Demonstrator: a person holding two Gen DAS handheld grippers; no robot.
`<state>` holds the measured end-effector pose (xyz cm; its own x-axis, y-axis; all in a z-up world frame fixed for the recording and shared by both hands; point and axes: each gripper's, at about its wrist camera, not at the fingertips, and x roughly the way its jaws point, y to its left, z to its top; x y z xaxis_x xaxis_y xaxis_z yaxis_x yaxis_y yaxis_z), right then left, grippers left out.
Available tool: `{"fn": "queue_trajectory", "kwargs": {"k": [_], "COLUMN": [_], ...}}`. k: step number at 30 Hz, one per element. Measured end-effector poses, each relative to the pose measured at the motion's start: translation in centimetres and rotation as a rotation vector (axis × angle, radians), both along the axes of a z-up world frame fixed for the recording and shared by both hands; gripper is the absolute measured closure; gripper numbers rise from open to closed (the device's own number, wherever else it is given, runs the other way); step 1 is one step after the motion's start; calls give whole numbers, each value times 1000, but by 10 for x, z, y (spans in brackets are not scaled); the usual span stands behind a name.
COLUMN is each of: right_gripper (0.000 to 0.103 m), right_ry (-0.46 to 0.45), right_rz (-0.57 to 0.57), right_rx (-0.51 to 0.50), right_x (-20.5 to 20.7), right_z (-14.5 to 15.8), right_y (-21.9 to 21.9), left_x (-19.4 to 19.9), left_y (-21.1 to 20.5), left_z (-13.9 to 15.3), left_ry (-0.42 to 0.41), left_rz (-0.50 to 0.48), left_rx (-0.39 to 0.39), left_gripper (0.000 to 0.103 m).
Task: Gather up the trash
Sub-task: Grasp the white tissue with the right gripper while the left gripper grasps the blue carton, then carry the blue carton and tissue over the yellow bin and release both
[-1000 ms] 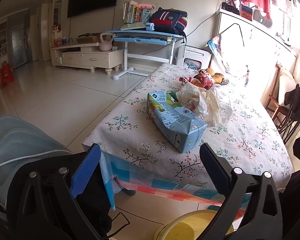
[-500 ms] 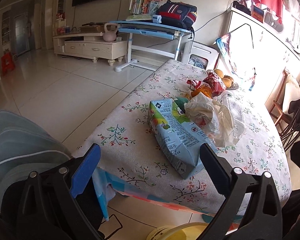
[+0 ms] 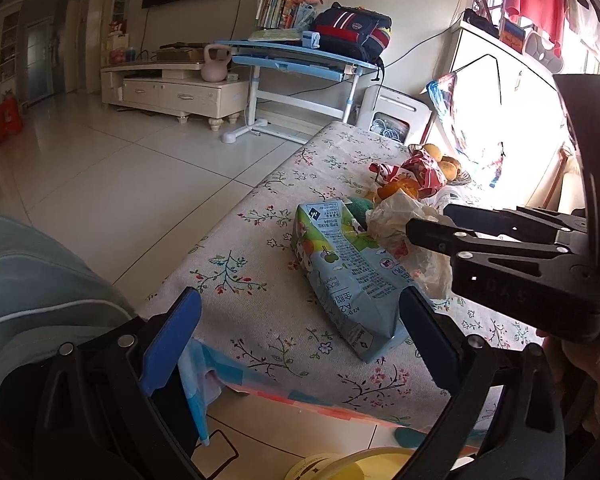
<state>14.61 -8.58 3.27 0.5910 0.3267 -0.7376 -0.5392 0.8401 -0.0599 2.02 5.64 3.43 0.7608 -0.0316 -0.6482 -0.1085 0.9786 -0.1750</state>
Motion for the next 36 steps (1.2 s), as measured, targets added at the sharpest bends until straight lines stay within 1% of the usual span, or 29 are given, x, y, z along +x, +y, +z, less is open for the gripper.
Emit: {"fn": "queue_trajectory", "kwargs": {"k": [1,2,3,6,9,11,13,16,18,20,22,23,24,25,26,27,29,33,36], "right_gripper": [80,85,88,89,89,89,89,89,89,89,89,89,89,89,89,89,89,89,89], "right_ry": [27,44,49,24,-23,-42,-46,-13,7,14,17,20,25,32,39,46,54,69,85], "right_rz": [3,2,-6,-43,-92,-128,-171,-229,-255,-267,-270,-270,-269,-266,-263,-261,-256,-252,-253], "right_rx": [2,26,67,193,287,343,399,483,512,530,543,550,558,567,577,583,591,611,633], "right_x": [5,8,8,-2,-21,-32,-41,-43,-38,-36,-37,-39,-37,-38,-39,-39,-41,-44,-50], "right_z": [-4,-4,-1,17,36,43,45,40,37,35,36,36,35,34,33,33,32,30,28], "right_y": [0,-4,-9,-34,-61,-82,-101,-125,-133,-139,-143,-145,-146,-148,-148,-149,-149,-149,-150], "left_x": [2,5,9,21,38,49,58,70,79,84,86,87,87,87,87,87,86,79,70], "left_y": [1,2,3,3,-6,-14,-25,-39,-46,-50,-52,-51,-49,-46,-43,-41,-36,-24,-18], "left_z": [0,0,0,-2,-5,-6,-5,-8,-10,-14,-16,-17,-17,-18,-18,-19,-19,-18,-13], "left_ry": [7,17,26,55,99,125,145,185,215,248,261,267,271,270,269,269,259,230,197], "left_rz": [0,0,1,-1,-15,-23,-27,-14,-8,-15,-23,-28,-34,-38,-41,-45,-56,-87,-102], "left_rx": [-9,-19,-29,-50,-56,-50,-28,55,103,125,136,135,124,107,96,92,75,31,25], "left_gripper": [7,7,7,7,7,7,7,7,7,8,11,16,22,24,31,33,34,38,39]}}
